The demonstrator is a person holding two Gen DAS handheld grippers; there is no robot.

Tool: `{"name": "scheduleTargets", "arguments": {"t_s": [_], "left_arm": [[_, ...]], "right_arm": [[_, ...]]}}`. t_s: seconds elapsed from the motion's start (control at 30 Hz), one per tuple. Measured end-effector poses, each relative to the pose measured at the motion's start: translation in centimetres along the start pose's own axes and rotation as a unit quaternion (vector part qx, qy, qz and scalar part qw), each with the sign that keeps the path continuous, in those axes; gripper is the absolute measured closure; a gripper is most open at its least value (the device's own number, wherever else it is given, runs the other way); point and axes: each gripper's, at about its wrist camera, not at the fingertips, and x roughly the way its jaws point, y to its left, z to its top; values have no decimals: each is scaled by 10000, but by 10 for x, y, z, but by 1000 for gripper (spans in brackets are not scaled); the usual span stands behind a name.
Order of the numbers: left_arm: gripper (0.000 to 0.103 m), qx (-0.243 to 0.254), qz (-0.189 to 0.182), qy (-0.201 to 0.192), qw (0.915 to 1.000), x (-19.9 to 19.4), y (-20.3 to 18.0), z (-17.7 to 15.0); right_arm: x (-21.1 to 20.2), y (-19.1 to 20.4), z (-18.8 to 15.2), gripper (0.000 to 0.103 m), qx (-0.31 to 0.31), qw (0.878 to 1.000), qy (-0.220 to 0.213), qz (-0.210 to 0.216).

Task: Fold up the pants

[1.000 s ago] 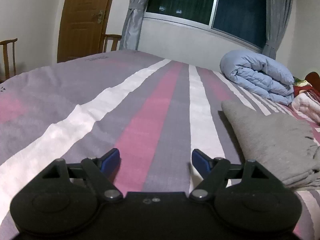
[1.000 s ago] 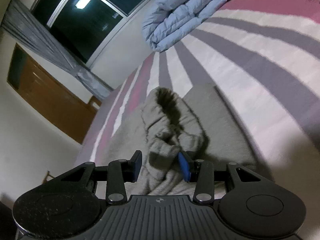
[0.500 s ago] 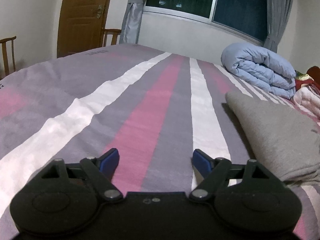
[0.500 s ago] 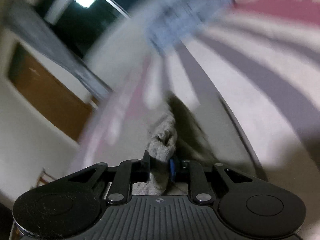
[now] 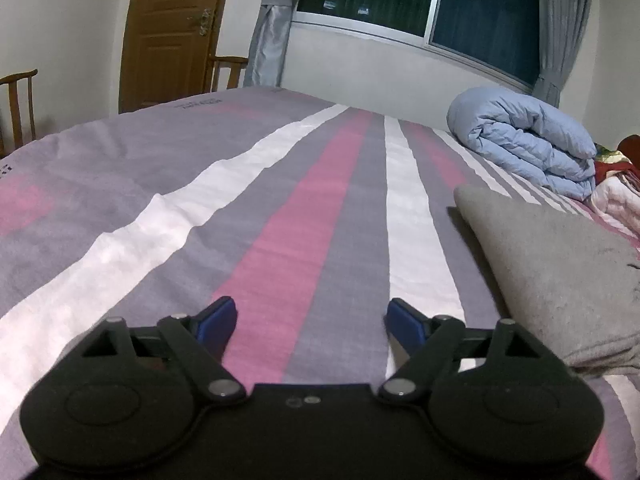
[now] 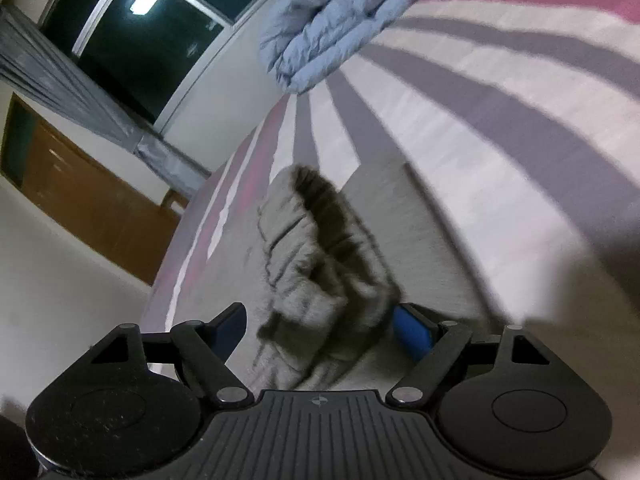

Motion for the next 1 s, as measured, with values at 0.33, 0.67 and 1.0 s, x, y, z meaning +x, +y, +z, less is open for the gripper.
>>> {"name": "scheduleTargets", "arguments": {"t_s": [0.33, 0.67, 1.0], "left_arm": [[25, 108, 100, 90, 9999, 4, -4, -1], [25, 116, 132, 119, 9998, 3, -6, -2], [23, 197, 157, 141, 9996, 5, -10, -3]], "right_arm": [[-2, 42, 21, 72, -153, 9981, -133, 580], [-42, -32, -20, 72, 1049, 9921, -674, -113], [-48, -1, 2, 72, 840, 9907, -1040, 267]]}}
